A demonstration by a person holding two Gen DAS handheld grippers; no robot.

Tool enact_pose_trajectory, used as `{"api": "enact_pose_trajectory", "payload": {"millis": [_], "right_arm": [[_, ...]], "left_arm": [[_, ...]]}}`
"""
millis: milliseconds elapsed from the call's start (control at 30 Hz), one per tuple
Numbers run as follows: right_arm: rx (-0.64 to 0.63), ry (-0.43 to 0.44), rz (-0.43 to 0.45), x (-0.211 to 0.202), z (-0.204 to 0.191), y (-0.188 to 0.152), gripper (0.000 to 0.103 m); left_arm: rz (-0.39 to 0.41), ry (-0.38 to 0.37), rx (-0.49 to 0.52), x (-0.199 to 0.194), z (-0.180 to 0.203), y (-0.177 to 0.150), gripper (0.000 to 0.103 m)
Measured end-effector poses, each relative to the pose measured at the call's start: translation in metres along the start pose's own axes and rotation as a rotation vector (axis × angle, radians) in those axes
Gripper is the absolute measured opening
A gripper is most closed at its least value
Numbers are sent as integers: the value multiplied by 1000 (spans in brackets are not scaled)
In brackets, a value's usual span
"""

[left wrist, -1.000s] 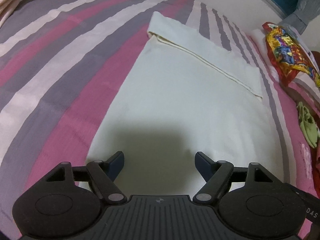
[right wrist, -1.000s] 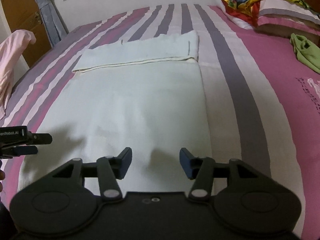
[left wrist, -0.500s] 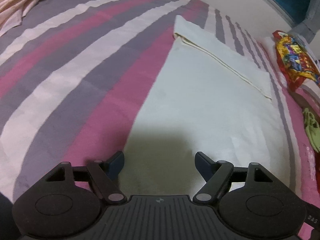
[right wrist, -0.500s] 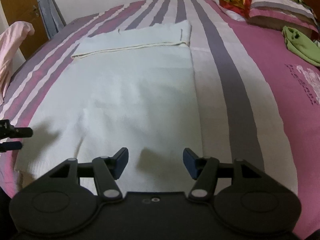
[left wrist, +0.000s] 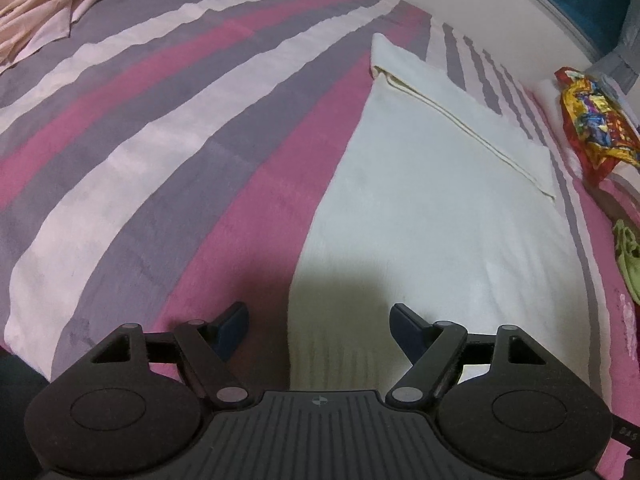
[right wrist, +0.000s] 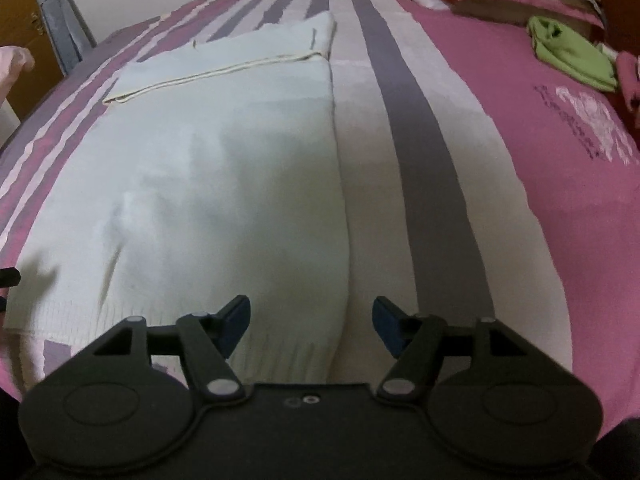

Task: Fold small clothes
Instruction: 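Grasp the ribbed hem with the left tool while the right tool grasps beside it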

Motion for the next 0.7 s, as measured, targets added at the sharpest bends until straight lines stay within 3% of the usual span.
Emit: {"api": "enact_pose_trajectory", "payload": {"millis": [200, 433, 467, 500, 533, 667, 700], "right_arm": [[-2, 2, -16, 2, 0, -3, 71], [-1, 7, -19, 5, 2, -1, 72], [5, 12, -14, 4, 3, 0, 72], [12, 14, -12, 4, 3, 0, 74], [16, 13, -13, 5, 3, 0, 74], [21, -1, -32, 13, 2, -2, 74], [18, -4, -30, 13, 1, -2, 74]], "left_arm": [[10, 10, -35, -7, -6, -4, 77], [6, 57, 50, 0, 5, -8, 77], [0, 61, 59, 2, 5, -8, 81], [-11, 57, 67, 5, 6, -8, 92], [-11, 41, 65, 6, 8, -8, 94], [6, 26, 67, 11, 13, -9, 94], [9, 23, 65, 11, 13, -10, 88]]}}
Point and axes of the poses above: each gripper's, at about its wrist camera, not at the fingertips, and x roughly the way its jaws point, z to its right, y to its top, the point moved 6 cm from there along x, roughly the way its jaws point, and after that the axes turned 1 degree about -x, right-handed, at the moved point
